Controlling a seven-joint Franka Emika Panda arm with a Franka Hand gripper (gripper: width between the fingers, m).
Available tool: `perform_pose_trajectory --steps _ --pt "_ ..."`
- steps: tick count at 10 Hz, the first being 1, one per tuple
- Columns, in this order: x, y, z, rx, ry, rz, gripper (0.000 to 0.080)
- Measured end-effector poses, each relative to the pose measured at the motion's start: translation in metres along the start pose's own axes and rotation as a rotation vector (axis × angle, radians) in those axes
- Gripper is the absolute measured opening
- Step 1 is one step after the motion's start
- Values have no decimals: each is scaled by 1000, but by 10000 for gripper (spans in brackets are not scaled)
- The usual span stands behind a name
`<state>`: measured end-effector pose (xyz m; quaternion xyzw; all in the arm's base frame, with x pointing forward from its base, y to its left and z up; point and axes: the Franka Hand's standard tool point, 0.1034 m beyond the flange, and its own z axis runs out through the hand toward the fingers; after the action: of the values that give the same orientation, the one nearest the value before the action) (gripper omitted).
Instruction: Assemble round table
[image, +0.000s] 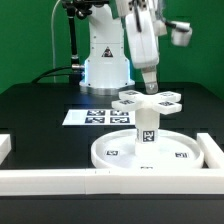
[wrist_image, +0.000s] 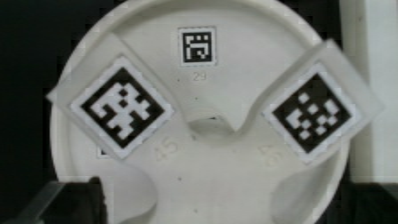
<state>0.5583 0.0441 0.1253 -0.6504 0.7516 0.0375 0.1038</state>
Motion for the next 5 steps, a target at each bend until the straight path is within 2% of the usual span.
perform_pose_trajectory --steps 3,5 --pt "0 1 2 -4 2 -233 649" --pt "-2 2 4 -42 40 -553 649"
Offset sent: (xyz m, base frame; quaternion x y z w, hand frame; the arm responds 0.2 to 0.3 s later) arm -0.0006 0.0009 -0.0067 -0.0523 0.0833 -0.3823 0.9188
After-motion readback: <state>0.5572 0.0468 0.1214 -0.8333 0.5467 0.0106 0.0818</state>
